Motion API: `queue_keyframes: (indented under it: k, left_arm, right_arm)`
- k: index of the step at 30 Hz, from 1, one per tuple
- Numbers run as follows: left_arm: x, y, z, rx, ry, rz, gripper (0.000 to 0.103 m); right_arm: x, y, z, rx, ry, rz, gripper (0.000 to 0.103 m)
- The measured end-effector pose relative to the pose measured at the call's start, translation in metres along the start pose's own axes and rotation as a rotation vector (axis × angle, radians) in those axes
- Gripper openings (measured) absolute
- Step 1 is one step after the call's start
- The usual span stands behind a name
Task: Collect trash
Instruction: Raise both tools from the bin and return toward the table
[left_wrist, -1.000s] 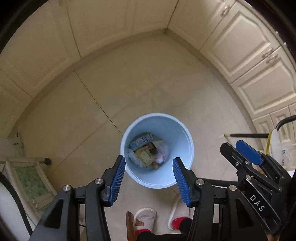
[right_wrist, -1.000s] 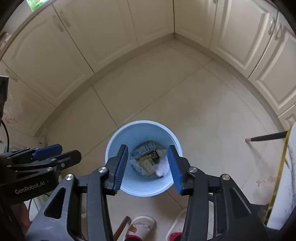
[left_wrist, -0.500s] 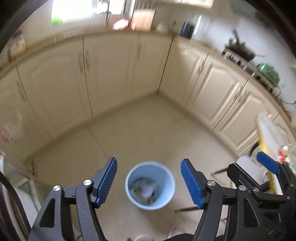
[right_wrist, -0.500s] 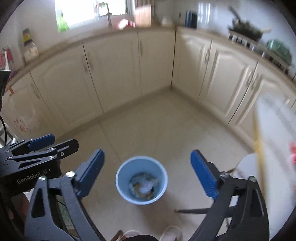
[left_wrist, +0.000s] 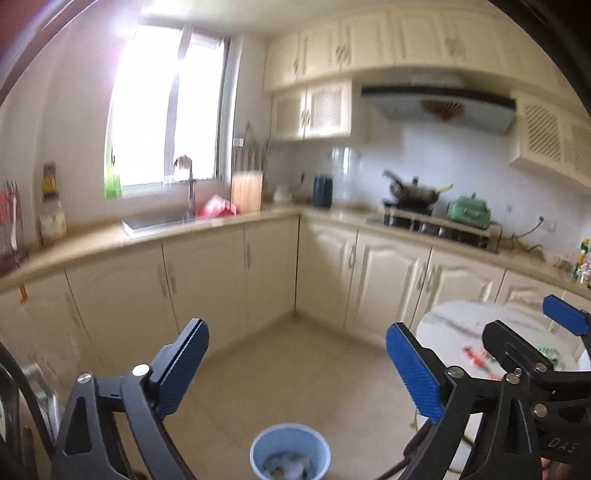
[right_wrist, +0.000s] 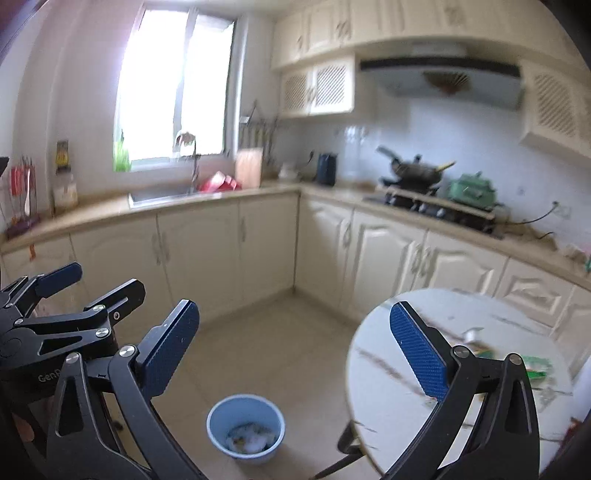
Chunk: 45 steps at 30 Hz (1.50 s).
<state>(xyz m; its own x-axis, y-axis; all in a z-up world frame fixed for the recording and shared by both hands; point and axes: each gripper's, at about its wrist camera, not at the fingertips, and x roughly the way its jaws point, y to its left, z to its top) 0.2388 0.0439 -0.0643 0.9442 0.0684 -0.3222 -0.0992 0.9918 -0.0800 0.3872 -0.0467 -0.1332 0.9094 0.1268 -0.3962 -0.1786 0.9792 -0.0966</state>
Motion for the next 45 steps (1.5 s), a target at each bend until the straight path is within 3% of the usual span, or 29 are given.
queue_keyframes:
  k: [7,14,19,23,28,35,45]
  left_arm:
    - [-0.052,-0.058,-0.044,0.064,-0.140,-0.045,0.096]
    - [-0.097,-0.048,-0.127,0.109,-0.231,-0.075,0.096]
    - [-0.111,-0.059,-0.150,0.123,-0.250,-0.123,0.098]
    - [-0.108,-0.069,-0.138,0.164,-0.250,-0.176,0.101]
    - [-0.075,-0.087,-0.111,0.199,-0.204,-0.261,0.102]
    - [0.000,-0.134,-0.092,0.278,-0.036,-0.395,0.102]
    - [0.144,-0.189,-0.089,0.353,0.220,-0.368,0.102]
  right_arm:
    - [-0.078,-0.032,0.019,0.026,-0.132,-0.080,0.103]
    - [-0.128,-0.061,0.023,0.053,-0.214,-0.151,0.103]
    - [-0.154,-0.084,0.018,0.074,-0.237,-0.205,0.103]
    - [-0.165,-0.104,0.013,0.099,-0.236,-0.248,0.103]
    - [-0.166,-0.144,0.000,0.144,-0.212,-0.297,0.103]
    - [-0.144,-0.206,-0.029,0.232,-0.127,-0.368,0.103]
    - [-0.041,-0.285,-0.092,0.349,0.153,-0.377,0.103]
